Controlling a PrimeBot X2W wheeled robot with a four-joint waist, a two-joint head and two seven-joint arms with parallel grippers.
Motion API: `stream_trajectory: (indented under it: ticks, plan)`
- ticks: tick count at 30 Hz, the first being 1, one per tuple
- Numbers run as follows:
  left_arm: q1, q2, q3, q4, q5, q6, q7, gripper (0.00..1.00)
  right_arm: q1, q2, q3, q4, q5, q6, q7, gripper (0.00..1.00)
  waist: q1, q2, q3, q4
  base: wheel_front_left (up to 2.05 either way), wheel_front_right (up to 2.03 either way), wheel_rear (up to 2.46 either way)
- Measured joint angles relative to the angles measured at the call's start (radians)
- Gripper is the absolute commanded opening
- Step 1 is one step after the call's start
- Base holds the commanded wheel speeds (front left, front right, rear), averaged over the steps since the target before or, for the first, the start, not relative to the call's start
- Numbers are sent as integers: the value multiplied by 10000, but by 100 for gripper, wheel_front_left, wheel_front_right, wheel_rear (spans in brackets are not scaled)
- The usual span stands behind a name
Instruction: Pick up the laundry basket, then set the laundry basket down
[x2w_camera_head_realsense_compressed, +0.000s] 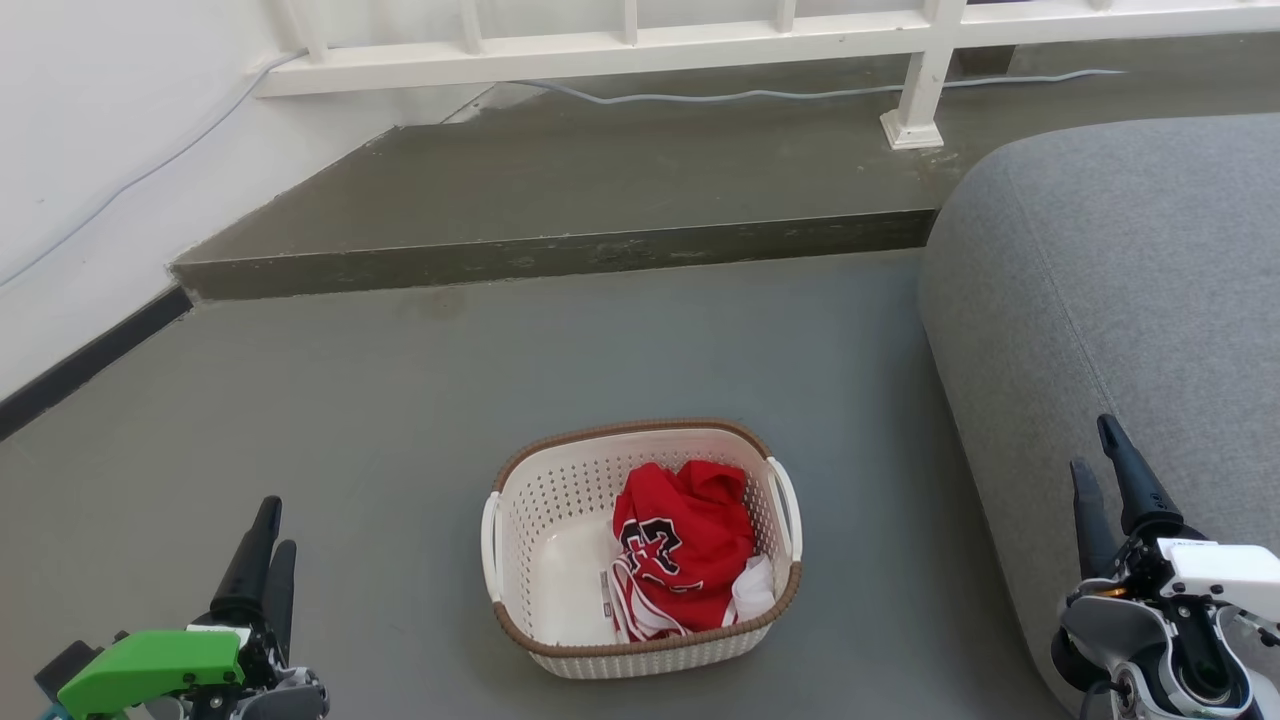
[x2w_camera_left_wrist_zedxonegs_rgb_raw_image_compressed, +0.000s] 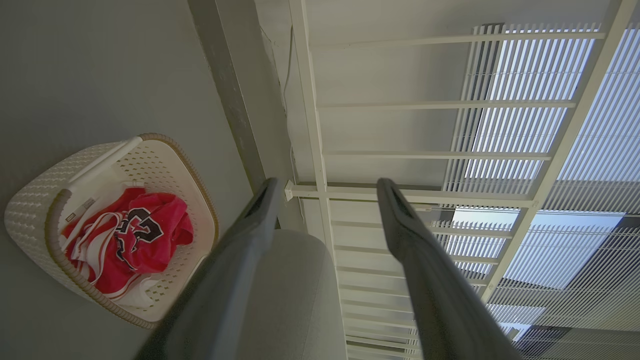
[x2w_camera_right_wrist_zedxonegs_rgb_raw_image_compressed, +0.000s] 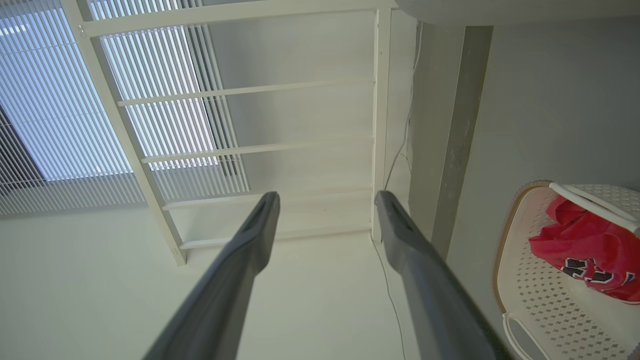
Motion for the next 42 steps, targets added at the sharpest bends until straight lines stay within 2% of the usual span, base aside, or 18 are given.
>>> stream_trajectory:
  ticks: [17, 42]
  plan:
    - [-29, 21, -174, -224, 307, 0, -376, 100, -54, -104, 190, -148, -623, 0, -376, 100, 0, 0, 28, 13, 0, 0, 0]
    - [-313, 794, -1191, -617, 3392, 0, -1444, 100, -291, -871, 1135, -194, -3643, -15, -1394, 100, 0, 0, 60, 26, 0, 0, 0]
